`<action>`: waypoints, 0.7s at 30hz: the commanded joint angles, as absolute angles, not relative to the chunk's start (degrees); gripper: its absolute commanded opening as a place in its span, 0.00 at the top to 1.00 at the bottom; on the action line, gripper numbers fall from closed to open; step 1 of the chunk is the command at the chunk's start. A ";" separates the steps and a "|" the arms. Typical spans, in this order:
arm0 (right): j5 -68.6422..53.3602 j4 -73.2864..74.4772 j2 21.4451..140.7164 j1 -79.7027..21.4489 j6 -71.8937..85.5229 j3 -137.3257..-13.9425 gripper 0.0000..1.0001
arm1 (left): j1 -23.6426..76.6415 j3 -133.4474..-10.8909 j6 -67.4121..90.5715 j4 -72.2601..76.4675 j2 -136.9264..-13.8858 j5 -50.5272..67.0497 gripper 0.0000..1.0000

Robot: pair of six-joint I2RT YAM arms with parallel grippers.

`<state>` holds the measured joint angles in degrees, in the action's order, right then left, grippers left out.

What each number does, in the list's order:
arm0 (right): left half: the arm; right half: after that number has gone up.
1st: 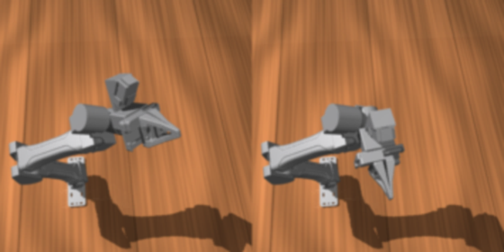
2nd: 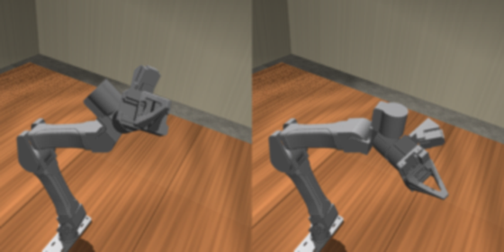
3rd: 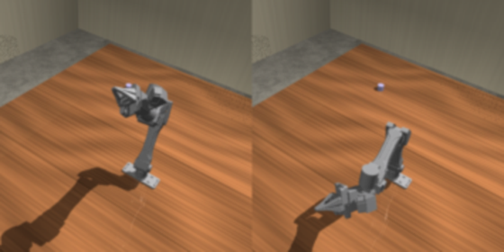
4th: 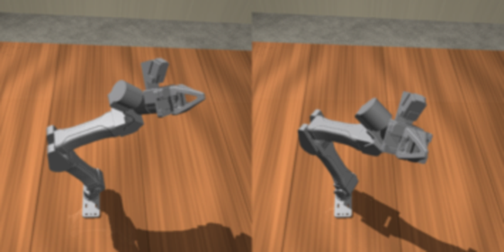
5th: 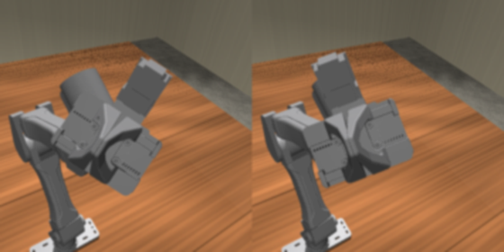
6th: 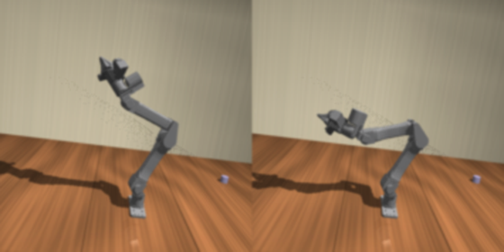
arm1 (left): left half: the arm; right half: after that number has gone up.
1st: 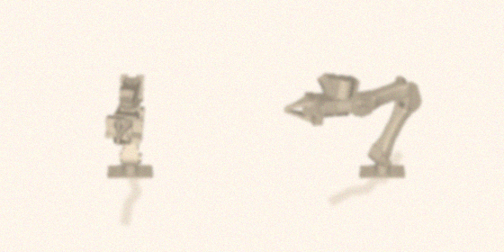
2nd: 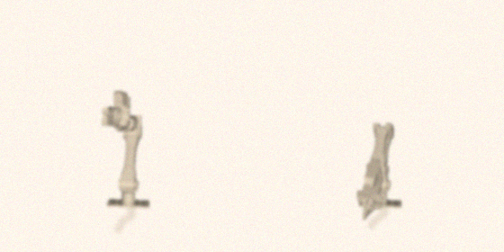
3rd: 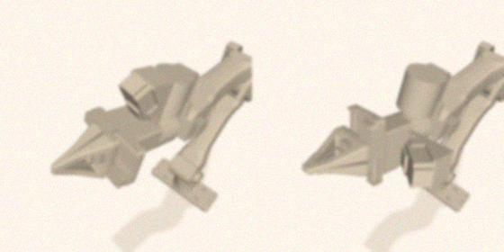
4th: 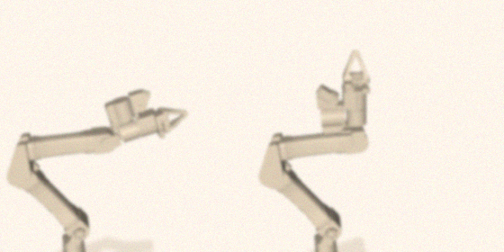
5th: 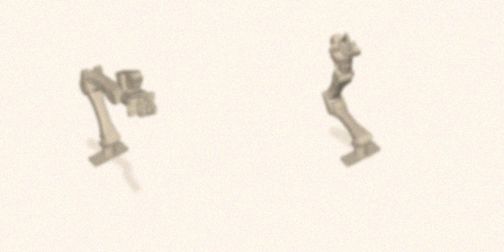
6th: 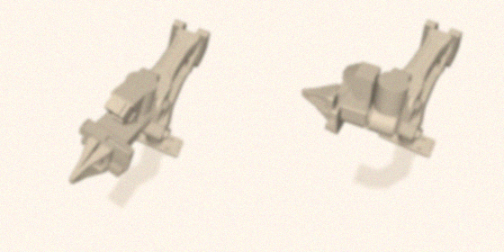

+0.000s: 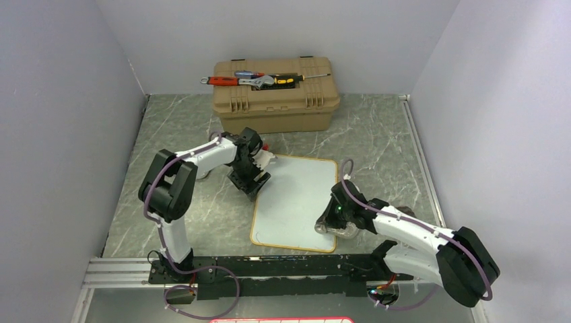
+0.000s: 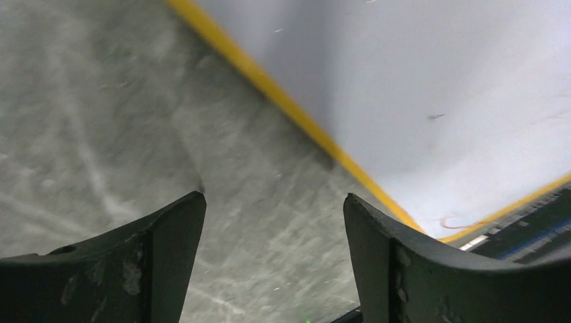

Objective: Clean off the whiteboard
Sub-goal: Erase the whiteboard at the center of the board.

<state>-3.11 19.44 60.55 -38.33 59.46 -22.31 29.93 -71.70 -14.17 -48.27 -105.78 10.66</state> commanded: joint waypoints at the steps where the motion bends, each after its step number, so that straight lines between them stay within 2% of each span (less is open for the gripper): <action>1: -4.30 16.29 63.86 -40.16 60.73 -18.98 1.00 | 30.25 -75.44 -11.37 -49.62 -110.19 25.16 0.16; 5: -4.06 14.13 67.03 -43.02 62.18 -18.51 1.00 | 30.23 -76.13 -11.08 -48.50 -112.03 29.50 0.16; 7: -4.16 12.28 68.57 -44.44 63.23 -18.15 1.00 | 30.23 -76.16 -11.23 -47.59 -113.02 28.43 0.21; 11: -4.14 7.83 73.29 -48.83 64.56 -19.69 1.00 | 30.23 -77.44 -11.61 -47.97 -117.24 25.41 0.43; 15: -4.68 2.57 82.05 -54.55 63.57 -25.07 1.00 | 30.22 -77.12 -10.46 -46.67 -120.24 22.04 0.60; 21: -4.44 2.43 99.04 -63.02 58.68 -43.20 1.00 | 30.23 -78.82 -9.03 -47.14 -123.59 18.66 0.82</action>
<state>-5.08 -1.58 88.44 -58.11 63.35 -36.49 29.36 -80.49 -9.04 -51.29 -116.88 23.99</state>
